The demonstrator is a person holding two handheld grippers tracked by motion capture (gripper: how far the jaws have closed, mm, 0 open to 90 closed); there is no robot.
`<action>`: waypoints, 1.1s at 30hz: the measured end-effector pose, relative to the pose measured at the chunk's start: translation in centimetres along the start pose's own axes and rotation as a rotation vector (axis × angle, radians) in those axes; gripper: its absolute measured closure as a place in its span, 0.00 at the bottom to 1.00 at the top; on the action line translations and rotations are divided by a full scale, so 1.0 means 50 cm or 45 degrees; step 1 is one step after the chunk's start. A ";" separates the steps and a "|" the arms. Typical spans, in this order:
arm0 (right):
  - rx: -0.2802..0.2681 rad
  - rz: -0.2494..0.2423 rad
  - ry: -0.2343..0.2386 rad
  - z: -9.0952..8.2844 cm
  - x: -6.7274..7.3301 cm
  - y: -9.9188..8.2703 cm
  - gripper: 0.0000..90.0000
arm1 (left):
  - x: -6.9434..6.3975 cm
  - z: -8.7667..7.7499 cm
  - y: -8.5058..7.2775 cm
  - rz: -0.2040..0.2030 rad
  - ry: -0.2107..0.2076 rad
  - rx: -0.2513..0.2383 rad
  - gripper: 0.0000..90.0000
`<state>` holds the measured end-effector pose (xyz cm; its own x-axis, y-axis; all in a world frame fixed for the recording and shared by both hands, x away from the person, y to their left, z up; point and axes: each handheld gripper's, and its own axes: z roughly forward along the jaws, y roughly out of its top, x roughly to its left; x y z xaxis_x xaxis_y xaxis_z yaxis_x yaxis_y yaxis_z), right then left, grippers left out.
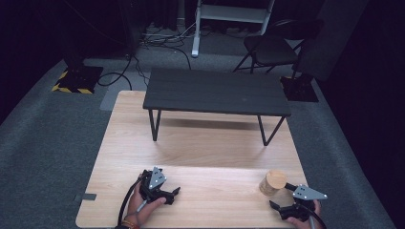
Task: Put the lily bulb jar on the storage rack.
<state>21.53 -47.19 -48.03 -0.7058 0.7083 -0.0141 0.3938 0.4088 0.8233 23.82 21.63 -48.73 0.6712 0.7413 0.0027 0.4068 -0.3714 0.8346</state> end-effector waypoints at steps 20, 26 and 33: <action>0.016 0.008 -0.006 0.000 -0.001 0.007 0.00 | -0.002 0.001 0.001 -0.001 0.005 0.000 0.01; -0.020 0.069 -0.001 -0.007 -0.008 0.014 0.00 | -0.002 0.001 0.001 -0.001 0.005 0.000 0.01; -0.024 -0.004 0.005 -0.003 -0.006 0.080 0.00 | -0.002 0.001 0.001 -0.001 0.005 0.000 0.01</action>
<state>23.20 -45.87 -44.66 -0.7093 0.7047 -0.0147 0.3803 0.4002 0.8338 23.83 21.52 -48.71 0.6685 0.7437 0.0041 0.4074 -0.3708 0.8346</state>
